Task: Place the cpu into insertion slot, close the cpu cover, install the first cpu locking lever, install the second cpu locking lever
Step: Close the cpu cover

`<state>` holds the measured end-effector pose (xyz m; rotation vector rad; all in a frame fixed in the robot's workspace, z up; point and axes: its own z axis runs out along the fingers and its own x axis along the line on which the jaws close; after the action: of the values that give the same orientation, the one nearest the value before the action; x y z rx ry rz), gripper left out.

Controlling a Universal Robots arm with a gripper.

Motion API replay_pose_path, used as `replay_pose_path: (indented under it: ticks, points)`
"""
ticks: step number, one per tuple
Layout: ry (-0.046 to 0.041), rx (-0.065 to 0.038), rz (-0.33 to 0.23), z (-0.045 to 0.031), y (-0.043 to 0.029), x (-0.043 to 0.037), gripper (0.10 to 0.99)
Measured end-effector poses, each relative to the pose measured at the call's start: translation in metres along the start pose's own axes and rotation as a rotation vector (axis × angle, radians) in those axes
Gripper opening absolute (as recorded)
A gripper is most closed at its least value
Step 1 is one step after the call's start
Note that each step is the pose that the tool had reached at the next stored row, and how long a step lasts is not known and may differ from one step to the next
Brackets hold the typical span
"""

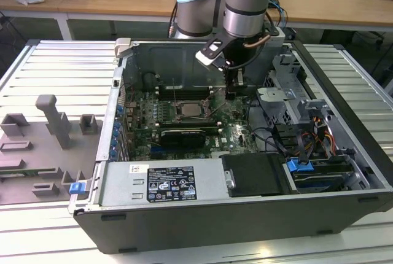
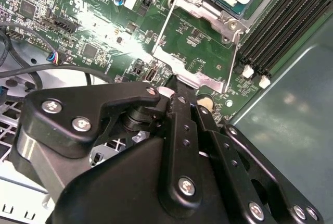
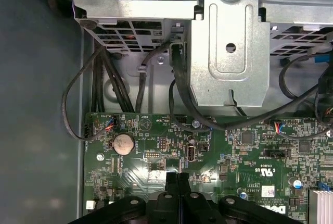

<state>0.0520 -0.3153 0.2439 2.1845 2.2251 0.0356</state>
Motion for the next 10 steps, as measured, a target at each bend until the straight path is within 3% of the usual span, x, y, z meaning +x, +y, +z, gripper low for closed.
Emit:
replay_pose_path:
  ticks: [10]
  points:
    - [-0.0001, 0.000, 0.000, -0.0001, -0.0028, 0.0001, 0.106]
